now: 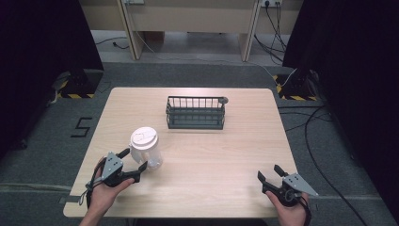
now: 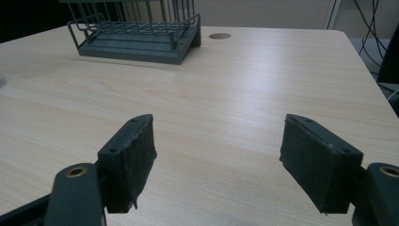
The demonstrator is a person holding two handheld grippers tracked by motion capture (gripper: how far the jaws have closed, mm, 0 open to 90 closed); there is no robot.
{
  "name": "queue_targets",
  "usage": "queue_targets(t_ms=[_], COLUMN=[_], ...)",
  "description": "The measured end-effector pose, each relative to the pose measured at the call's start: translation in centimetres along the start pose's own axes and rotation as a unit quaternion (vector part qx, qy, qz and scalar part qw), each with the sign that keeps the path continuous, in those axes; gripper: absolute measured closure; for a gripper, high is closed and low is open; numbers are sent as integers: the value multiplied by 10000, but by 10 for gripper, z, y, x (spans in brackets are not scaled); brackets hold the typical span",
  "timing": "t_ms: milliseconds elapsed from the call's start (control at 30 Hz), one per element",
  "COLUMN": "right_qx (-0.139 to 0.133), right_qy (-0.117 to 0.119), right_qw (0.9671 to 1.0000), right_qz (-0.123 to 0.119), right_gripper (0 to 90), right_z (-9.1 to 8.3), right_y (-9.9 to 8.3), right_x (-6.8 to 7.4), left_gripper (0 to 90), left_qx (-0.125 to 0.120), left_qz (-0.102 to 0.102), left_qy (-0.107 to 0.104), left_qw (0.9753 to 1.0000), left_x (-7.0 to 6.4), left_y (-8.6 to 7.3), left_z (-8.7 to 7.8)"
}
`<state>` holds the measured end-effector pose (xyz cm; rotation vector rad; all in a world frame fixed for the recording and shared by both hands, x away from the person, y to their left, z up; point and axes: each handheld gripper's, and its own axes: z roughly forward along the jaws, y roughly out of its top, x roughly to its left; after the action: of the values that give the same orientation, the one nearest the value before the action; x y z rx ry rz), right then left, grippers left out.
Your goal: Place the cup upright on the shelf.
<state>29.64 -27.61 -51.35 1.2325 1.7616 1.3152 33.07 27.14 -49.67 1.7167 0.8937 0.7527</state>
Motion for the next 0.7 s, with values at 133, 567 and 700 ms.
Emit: queue_targets(t_ms=[133,567,700], right_qx=[-1,35,31], right_qy=[3,15,11], right_qw=[10000,10000,10000], right_qz=[8,-23,-31], right_gripper=[271,274,275], right_z=[0,1,1], right_y=[0,0,0], right_x=[0,0,0], left_gripper=[143,142,142], left_qx=[-11,-95,-110], left_qz=[43,-58,-36], left_qy=[-96,-375,-395], left_qw=[9999,9992,9992], left_x=[0,-1,-2], left_y=[2,3,5], left_z=[8,26,33])
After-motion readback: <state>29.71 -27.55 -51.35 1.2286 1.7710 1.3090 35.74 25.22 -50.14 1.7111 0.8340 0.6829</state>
